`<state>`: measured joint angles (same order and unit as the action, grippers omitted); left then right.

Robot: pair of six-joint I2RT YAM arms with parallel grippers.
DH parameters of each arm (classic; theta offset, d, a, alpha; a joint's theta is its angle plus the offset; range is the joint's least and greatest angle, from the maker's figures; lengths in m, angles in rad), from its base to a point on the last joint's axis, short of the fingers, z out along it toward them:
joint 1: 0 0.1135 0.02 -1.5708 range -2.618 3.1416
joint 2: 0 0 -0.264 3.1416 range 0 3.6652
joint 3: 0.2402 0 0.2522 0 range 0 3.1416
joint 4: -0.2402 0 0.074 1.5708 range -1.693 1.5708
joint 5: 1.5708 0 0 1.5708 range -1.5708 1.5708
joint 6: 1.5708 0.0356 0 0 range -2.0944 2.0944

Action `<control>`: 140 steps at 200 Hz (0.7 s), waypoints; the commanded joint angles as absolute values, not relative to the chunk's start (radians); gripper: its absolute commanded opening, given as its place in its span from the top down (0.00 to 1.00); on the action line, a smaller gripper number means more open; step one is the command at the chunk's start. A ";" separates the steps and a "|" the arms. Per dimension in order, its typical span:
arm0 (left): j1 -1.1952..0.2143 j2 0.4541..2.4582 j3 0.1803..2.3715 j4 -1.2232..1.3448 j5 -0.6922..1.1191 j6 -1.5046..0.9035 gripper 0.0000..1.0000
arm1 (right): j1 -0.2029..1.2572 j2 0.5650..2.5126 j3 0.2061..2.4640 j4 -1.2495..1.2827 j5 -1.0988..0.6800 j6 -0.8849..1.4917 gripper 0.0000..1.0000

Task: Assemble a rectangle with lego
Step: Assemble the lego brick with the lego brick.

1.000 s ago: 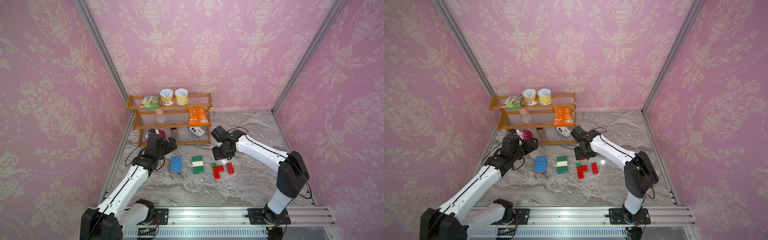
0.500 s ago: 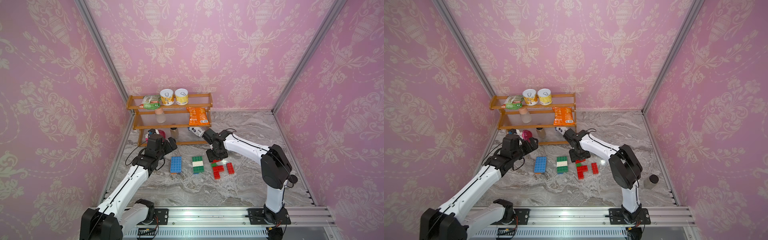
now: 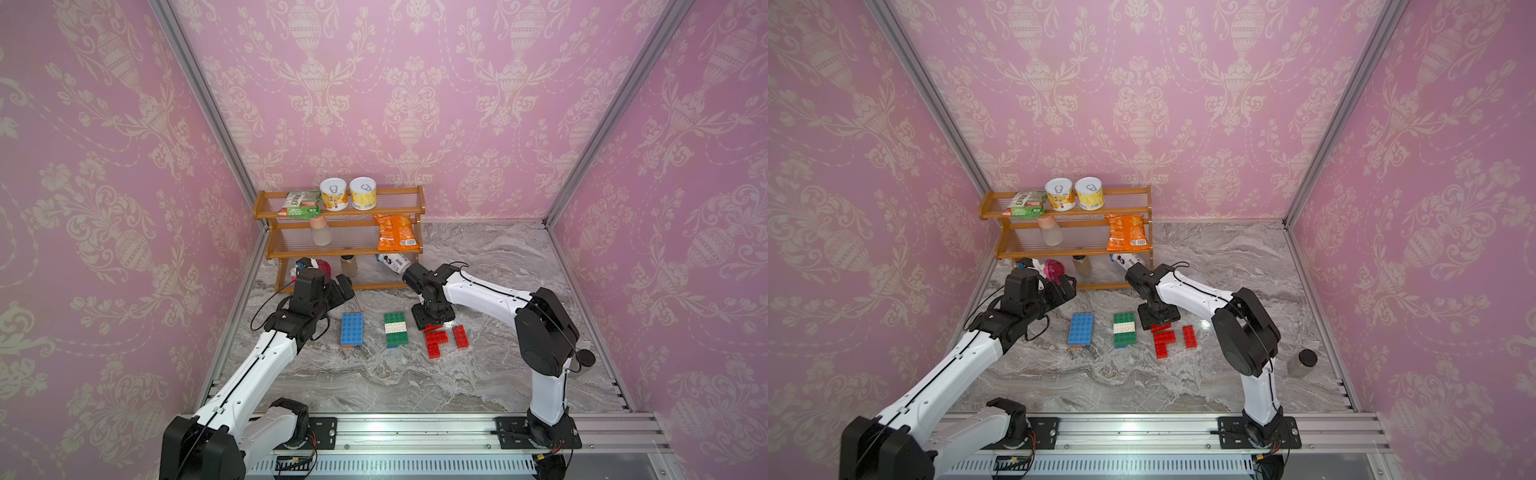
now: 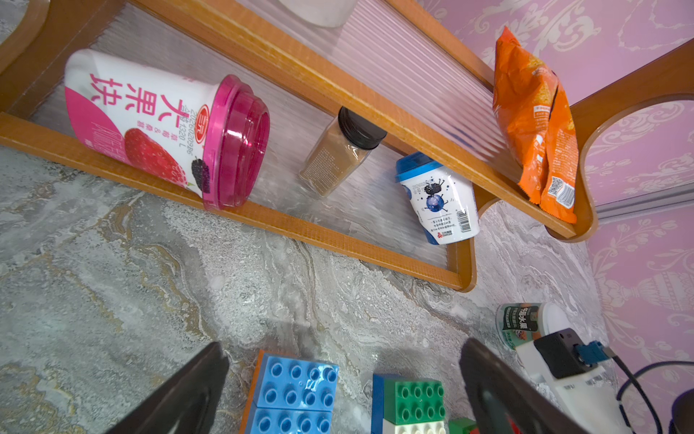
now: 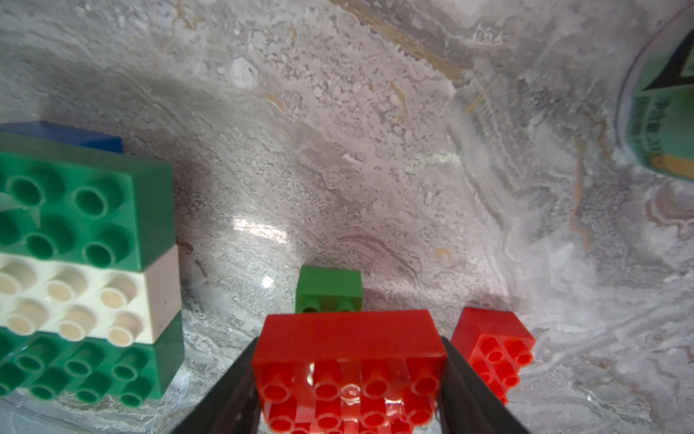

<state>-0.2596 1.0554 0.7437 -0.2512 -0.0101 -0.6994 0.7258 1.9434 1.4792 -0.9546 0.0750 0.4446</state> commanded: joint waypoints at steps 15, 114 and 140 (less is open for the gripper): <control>-0.267 1.049 0.755 -0.263 -0.035 -0.687 0.01 | 0.732 1.970 1.470 -0.974 0.080 0.468 0.63; -0.268 1.040 0.754 -0.268 -0.036 -0.681 0.01 | 0.732 2.008 1.457 -0.973 0.094 0.507 0.63; -0.268 1.037 0.753 -0.269 -0.038 -0.681 0.01 | 0.732 2.005 1.456 -0.969 0.096 0.512 0.64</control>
